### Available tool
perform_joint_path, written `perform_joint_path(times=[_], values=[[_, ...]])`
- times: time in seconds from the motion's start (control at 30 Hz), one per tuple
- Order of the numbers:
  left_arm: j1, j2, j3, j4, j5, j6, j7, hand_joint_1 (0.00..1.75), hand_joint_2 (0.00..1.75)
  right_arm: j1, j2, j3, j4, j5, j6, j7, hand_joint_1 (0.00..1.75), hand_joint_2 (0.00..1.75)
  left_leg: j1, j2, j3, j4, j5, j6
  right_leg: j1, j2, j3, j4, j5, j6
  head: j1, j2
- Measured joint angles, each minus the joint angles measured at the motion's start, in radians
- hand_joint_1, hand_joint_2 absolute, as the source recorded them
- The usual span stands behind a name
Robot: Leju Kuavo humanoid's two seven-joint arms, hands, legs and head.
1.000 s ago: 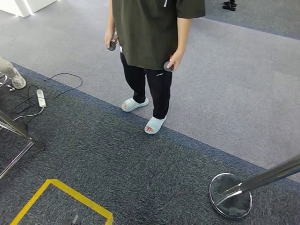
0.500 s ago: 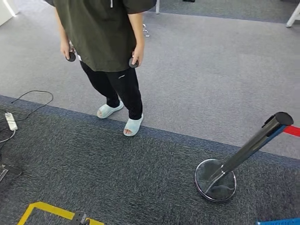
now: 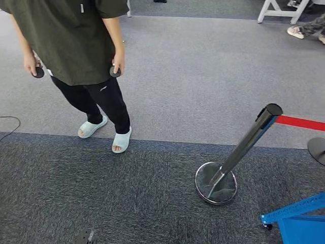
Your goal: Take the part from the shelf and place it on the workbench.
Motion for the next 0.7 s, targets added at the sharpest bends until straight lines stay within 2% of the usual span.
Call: perform_joint_path(times=[0.03, 0.07, 0.1, 0.13, 0.17, 0.2, 0.23, 0.3, 0.33, 0.4, 0.43, 0.47, 0.5, 0.53, 0.57, 0.6, 0.63, 0.67, 0.7], values=[[0.0, -0.002, 0.003, 0.0, 0.001, 0.0, 0.003, 0.0, 0.0, 0.001, -0.001, -0.001, 0.0, -0.007, -0.001, -0.005, 0.0, 0.0, 0.0, 0.016, 0.001, 0.0, -0.002, -0.001, 0.0, -0.003, 0.0, 0.007, 0.004, 0.001, 0.0, 0.0], [-0.001, -0.004, 0.005, 0.0, -0.001, 0.0, 0.003, 0.0, 0.0, 0.003, -0.002, -0.001, 0.0, -0.009, -0.003, -0.006, 0.0, 0.0, 0.0, 0.029, 0.004, 0.0, -0.004, -0.003, -0.001, -0.007, 0.023, -0.028, 0.027, 0.001, 0.0, 0.0], [-0.002, -0.006, 0.007, 0.0, -0.006, -0.001, 0.0, 0.0, 0.0, 0.004, -0.004, -0.001, 0.0, -0.002, -0.009, -0.002, 0.0, 0.0, 0.0, 0.042, 0.008, 0.0, -0.007, -0.006, -0.001, -0.02, 0.065, -0.097, 0.058, 0.001, 0.0, 0.0], [-0.002, -0.007, 0.008, 0.0, -0.012, -0.002, -0.005, 0.0, 0.0, 0.005, -0.006, 0.002, 0.0, 0.018, -0.018, 0.006, 0.0, 0.0, -0.003, 0.053, 0.013, 0.001, -0.011, -0.01, 0.0, -0.044, 0.107, -0.167, 0.083, -0.001, 0.0, 0.0], [-0.002, -0.008, 0.008, 0.0, -0.02, -0.002, -0.011, 0.0, 0.0, 0.004, -0.007, 0.008, 0.0, 0.043, -0.029, 0.015, 0.0, 0.0, -0.005, 0.063, 0.018, 0.001, -0.015, -0.015, 0.001, -0.064, 0.141, -0.224, 0.102, -0.004, -0.001, 0.0], [-0.003, -0.009, 0.008, 0.0, -0.025, -0.002, -0.016, 0.0, 0.0, 0.004, -0.008, 0.017, 0.0, 0.066, -0.038, 0.024, 0.0, 0.0, -0.007, 0.071, 0.023, 0.002, -0.018, -0.021, 0.002, -0.077, 0.161, -0.257, 0.11, -0.009, -0.002, 0.0], [-0.004, -0.009, 0.008, 0.0, -0.029, -0.002, -0.02, 0.0, 0.0, 0.004, -0.009, 0.024, 0.0, 0.084, -0.045, 0.029, 0.0, 0.0, -0.009, 0.079, 0.026, 0.001, -0.019, -0.026, 0.005, -0.08, 0.164, -0.264, 0.11, -0.016, -0.002, 0.0], [-0.006, -0.01, 0.008, 0.0, -0.032, -0.01, -0.027, 0.0, 0.0, 0.006, -0.012, 0.042, 0.0, 0.119, -0.051, 0.041, 0.0, 0.0, -0.005, 0.094, 0.032, -0.001, -0.023, -0.039, 0.006, -0.056, 0.16, -0.267, 0.114, -0.029, -0.003, 0.0], [-0.007, -0.009, 0.008, 0.0, -0.034, -0.018, -0.033, 0.0, 0.0, 0.008, -0.014, 0.053, 0.0, 0.132, -0.052, 0.045, 0.0, 0.0, -0.003, 0.084, 0.03, 0.007, -0.031, -0.045, 0.005, -0.044, 0.16, -0.269, 0.116, -0.036, -0.004, 0.0], [-0.007, -0.007, 0.008, 0.0, -0.034, -0.027, -0.039, 0.0, 0.0, 0.006, -0.015, 0.068, 0.0, 0.116, -0.049, 0.04, 0.0, 0.0, 0.001, 0.035, 0.0, 0.077, -0.079, -0.053, 0.001, -0.019, 0.161, -0.274, 0.121, -0.047, -0.01, 0.0], [-0.007, -0.006, 0.008, 0.0, -0.033, -0.023, -0.035, 0.0, 0.0, 0.004, -0.015, 0.069, 0.0, 0.089, -0.043, 0.032, 0.0, 0.0, 0.001, 0.008, -0.032, 0.143, -0.113, -0.054, 0.001, -0.006, 0.16, -0.274, 0.121, -0.05, -0.012, 0.0], [-0.006, -0.006, 0.008, 0.0, -0.033, -0.017, -0.026, 0.0, 0.0, 0.002, -0.014, 0.066, 0.0, 0.063, -0.037, 0.026, 0.0, 0.0, 0.001, -0.008, -0.069, 0.215, -0.142, -0.054, 0.001, 0.009, 0.159, -0.274, 0.122, -0.052, -0.015, 0.0], [-0.004, -0.006, 0.008, 0.0, -0.035, -0.012, -0.015, 0.0, 0.0, 0.001, -0.014, 0.061, 0.0, 0.042, -0.031, 0.021, 0.0, 0.0, 0.0, -0.015, -0.101, 0.269, -0.157, -0.053, 0.002, 0.025, 0.158, -0.274, 0.122, -0.052, -0.015, 0.0], [-0.003, -0.005, 0.008, 0.0, -0.038, -0.012, -0.006, 0.0, 0.0, 0.002, -0.014, 0.055, 0.0, 0.023, -0.026, 0.016, 0.0, 0.0, 0.0, -0.019, -0.118, 0.291, -0.15, -0.051, 0.002, 0.041, 0.158, -0.274, 0.122, -0.052, -0.016, 0.0], [-0.002, -0.003, 0.008, 0.0, -0.041, -0.015, 0.0, 0.0, 0.0, 0.002, -0.014, 0.047, 0.0, 0.008, -0.024, 0.013, 0.0, 0.0, 0.0, -0.022, -0.116, 0.273, -0.123, -0.048, 0.003, 0.058, 0.159, -0.274, 0.123, -0.052, -0.016, 0.0], [-0.002, -0.001, 0.008, 0.0, -0.043, -0.019, 0.003, 0.0, 0.0, 0.002, -0.014, 0.038, 0.0, -0.005, -0.023, 0.011, 0.0, 0.0, 0.0, -0.029, -0.096, 0.221, -0.083, -0.045, 0.002, 0.074, 0.16, -0.274, 0.124, -0.051, -0.016, 0.0], [-0.002, 0.001, 0.008, 0.0, -0.044, -0.023, 0.004, 0.0, 0.0, 0.002, -0.014, 0.031, 0.0, -0.012, -0.023, 0.009, 0.0, 0.0, 0.001, -0.049, -0.066, 0.151, -0.043, -0.041, 0.001, 0.089, 0.16, -0.274, 0.125, -0.049, -0.016, 0.0], [-0.003, 0.003, 0.008, 0.0, -0.045, -0.025, 0.004, 0.0, 0.0, 0.001, -0.014, 0.025, 0.0, -0.016, -0.023, 0.008, 0.0, 0.0, 0.003, -0.073, -0.037, 0.084, -0.017, -0.038, 0.001, 0.103, 0.158, -0.272, 0.125, -0.046, -0.016, 0.0], [-0.003, 0.005, 0.008, 0.0, -0.045, -0.026, 0.003, 0.0, 0.0, 0.0, -0.013, 0.02, 0.0, -0.018, -0.023, 0.008, 0.0, 0.0, 0.004, -0.094, -0.017, 0.037, -0.004, -0.036, 0.0, 0.115, 0.155, -0.272, 0.127, -0.041, -0.016, 0.0]])
